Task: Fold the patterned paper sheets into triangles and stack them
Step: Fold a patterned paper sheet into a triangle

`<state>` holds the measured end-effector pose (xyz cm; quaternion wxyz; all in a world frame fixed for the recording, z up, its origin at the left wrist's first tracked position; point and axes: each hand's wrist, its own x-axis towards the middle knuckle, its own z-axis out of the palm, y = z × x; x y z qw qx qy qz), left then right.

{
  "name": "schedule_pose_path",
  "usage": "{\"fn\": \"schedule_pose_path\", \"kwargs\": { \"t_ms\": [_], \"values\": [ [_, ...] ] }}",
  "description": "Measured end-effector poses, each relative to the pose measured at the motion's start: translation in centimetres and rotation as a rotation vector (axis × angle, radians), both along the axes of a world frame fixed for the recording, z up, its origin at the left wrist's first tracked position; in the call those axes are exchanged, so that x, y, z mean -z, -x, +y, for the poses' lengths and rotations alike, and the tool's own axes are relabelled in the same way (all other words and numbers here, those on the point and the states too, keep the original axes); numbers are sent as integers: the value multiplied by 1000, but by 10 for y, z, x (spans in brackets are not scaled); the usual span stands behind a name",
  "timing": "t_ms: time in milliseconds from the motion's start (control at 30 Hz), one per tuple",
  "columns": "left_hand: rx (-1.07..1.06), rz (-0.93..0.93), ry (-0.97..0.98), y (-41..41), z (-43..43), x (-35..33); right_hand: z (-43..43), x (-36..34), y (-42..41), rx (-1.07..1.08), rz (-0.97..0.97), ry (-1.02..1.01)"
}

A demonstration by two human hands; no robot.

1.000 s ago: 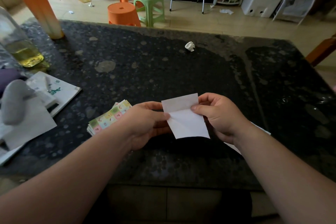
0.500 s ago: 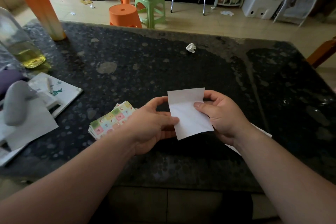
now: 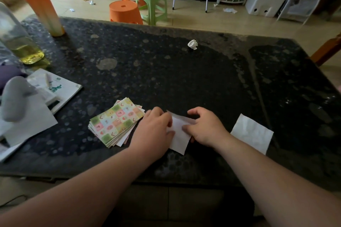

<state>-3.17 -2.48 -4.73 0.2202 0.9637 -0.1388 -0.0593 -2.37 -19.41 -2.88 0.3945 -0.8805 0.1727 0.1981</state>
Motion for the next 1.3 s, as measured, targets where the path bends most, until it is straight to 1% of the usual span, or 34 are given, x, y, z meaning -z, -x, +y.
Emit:
{"fn": "schedule_pose_path", "kwargs": {
  "t_ms": [33, 100, 167, 233, 333, 433, 467, 500, 567, 633, 700, 800, 867, 967, 1067, 1133, 1200, 1233, 1300],
  "values": [
    [55, -87, -52, 3, 0, 3, 1, 1, 0, -12, -12, 82],
    [142, -138, -159, 10, -1, 5, 2, 1, 3, -43, -39, 248],
    [224, -94, -265, 17, -3, 5, -1, 0, 6, -73, -88, 372],
    [275, -5, -346, 29, -5, 4, -4, -1, 9, -103, -146, 453],
    [300, 140, -427, 47, -8, 2, -4, -4, 17, -180, -250, 510],
    [272, 152, -429, 43, -4, 3, 2, -11, 39, -318, -431, 497],
    [277, 149, -445, 38, -2, 3, 5, -16, 47, -374, -458, 472],
    [281, 152, -462, 34, 0, 3, 6, -20, 54, -439, -442, 442],
    [262, 152, -469, 24, -1, 3, 8, -22, 64, -584, -259, 452],
    [235, 140, -467, 16, -3, 3, 10, -15, 67, -743, -88, 551],
    [237, 160, -473, 12, -5, -1, 14, -9, 67, -818, -29, 614],
    [280, 228, -529, 14, -2, -8, 16, -9, 65, -815, 3, 613],
    [297, 228, -552, 18, 0, -10, 18, -12, 65, -814, 21, 614],
    [279, 221, -522, 21, 2, -10, 23, -15, 69, -857, 78, 683],
    [205, 185, -374, 16, 1, -12, 18, -22, 73, -900, 151, 691],
    [112, 141, -235, 9, 3, -13, 5, -35, 73, -901, 196, 608],
    [1, 150, -121, -1, 8, -14, -11, -42, 66, -760, 223, 457],
    [-42, 163, -93, -6, 10, -14, -19, -39, 60, -637, 165, 401],
    [-79, 176, -87, -11, 13, -13, -30, -25, 44, -346, -60, 389]
  ]
}}
